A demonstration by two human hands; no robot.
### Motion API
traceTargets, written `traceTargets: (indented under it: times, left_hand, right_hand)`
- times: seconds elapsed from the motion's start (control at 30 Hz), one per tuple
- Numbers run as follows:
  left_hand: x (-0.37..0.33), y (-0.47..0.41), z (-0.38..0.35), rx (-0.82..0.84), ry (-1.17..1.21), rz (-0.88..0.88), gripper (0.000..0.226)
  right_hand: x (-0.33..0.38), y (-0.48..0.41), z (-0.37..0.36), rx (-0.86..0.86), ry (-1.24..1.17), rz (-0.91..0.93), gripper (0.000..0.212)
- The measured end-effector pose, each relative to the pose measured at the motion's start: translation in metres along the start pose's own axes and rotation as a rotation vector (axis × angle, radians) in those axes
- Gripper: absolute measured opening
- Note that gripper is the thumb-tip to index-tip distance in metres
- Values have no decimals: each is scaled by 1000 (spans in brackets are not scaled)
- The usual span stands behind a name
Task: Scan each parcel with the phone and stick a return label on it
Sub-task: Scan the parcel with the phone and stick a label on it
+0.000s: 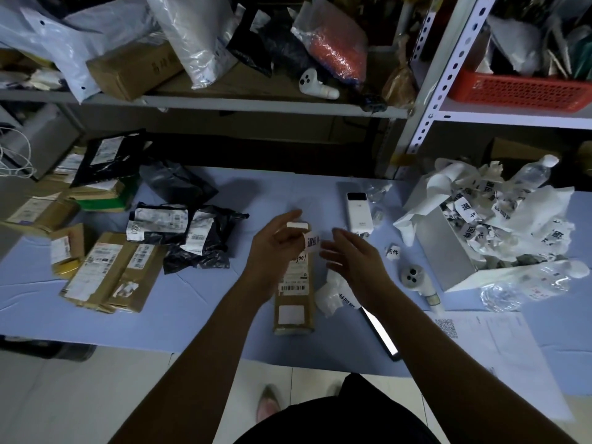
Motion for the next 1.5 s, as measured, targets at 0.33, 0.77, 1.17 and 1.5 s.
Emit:
traceTargets:
  times: [0.33, 0.77, 1.17, 1.5]
  left_hand:
    - [-33, 4, 17, 15, 175, 3, 30]
    - [-40, 16, 41, -132, -354, -298, 38]
    - [31, 12, 70, -90, -414, -43, 27]
    - [108, 27, 66, -149, -732, -4, 16]
  right_hand:
    - [37, 13, -30, 45, -162, 169, 43]
    - [8, 22, -52, -140, -45, 190, 21]
    - [-36, 25, -35, -320, 114, -19, 27]
    - [-113, 5, -15, -411, 673, -131, 14]
Point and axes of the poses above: each hand's wrist, its own y-axis away from the middle knuckle, its own z-axis out of the back of the hand, x = y × z, the point moved 6 cm from there along -y, towards the middle knuckle, and after that the axes turned 7 degrees about y, right-handed, at the moved point
